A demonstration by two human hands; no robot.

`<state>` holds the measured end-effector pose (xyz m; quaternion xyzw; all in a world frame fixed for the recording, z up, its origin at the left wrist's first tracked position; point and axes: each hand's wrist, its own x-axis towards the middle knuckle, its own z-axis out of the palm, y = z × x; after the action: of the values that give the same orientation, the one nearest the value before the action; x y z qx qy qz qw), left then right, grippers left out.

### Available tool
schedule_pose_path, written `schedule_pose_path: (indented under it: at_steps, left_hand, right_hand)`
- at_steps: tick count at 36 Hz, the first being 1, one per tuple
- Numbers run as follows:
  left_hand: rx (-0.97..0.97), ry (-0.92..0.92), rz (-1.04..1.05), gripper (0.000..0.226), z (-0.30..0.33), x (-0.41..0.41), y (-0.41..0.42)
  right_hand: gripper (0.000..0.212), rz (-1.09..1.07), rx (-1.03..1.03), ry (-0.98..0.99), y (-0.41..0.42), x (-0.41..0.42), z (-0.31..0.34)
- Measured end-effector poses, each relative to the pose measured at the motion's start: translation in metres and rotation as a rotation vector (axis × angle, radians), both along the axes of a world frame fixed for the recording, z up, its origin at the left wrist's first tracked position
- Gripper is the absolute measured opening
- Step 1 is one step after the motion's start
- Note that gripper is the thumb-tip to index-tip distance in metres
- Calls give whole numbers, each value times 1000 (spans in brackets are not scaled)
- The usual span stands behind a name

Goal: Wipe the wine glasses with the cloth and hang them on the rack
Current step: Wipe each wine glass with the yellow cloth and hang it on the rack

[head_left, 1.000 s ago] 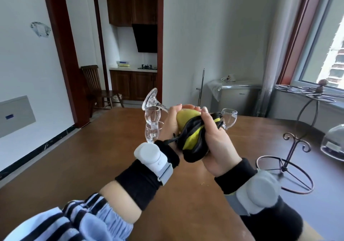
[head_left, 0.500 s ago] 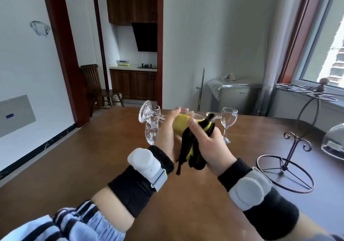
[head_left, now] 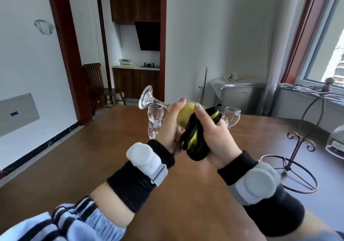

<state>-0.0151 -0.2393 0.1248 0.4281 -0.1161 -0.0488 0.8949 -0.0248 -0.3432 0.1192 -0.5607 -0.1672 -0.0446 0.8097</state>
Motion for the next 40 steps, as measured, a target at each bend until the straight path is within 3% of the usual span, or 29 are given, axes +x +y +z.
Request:
schedule_pose_path:
  at_steps: [2,5,8,10,11,13,17,19,20,22,24,26,27,28,30,33,35,37,40]
  left_hand:
    - [-50,-72,23,20,1,0,-2]
    - [-80,-68,23,25,6,4,-3]
    - [-44,-6,25,41,11,5,-5]
    - [-6,19,48,45,10,5,-5]
    - [24,24,57,45,9,5,-5]
    - [66,21,10,46,8,5,-1]
    - [46,-50,9,33,1,3,8]
    - [19,-104,54,27,0,4,7]
    - [12,-112,62,22,2,5,6]
    - [7,-87,80,30,9,5,4]
    - [-18,-36,37,43,12,8,2]
    - [2,1,10,40,11,8,3]
    - [34,15,3,40,10,8,3]
    - [60,25,-2,43,9,7,6]
    - [89,33,-37,54,7,5,8]
    - [55,-39,4,39,2,4,8]
    - [10,-75,11,26,1,6,6]
    - [-2,-37,18,29,7,7,4]
    - [-7,32,37,40,9,10,4]
  right_hand:
    - [35,135,164,99,2,-5,7]
    - [28,69,65,-98,8,-6,2]
    - [21,-205,-394,-516,3,0,-11]
    - [29,-403,-811,-843,-7,11,-19]
    - [34,-453,-922,-928,-9,14,-22]
    - [34,-437,-804,-822,-8,10,-20]
    - [38,-7,-60,-97,0,-4,-1]
    - [34,111,63,10,2,-7,3]
    - [33,115,48,-42,3,-7,3]
    - [29,44,-156,-286,3,-8,-2]
    - [25,-86,-531,-552,-3,-7,-7]
    - [39,-322,-913,-824,-10,2,-10]
    - [45,-389,-990,-886,-13,6,-11]
    - [46,-403,-957,-846,-12,5,-11]
    - [50,-276,-645,-532,-6,-4,0]
    - [37,66,-119,-62,-4,-7,10]
    - [31,172,-30,-56,-3,-7,11]
    - [24,111,-261,-304,-1,-8,4]
    - [26,-273,-991,-878,-13,6,-7]
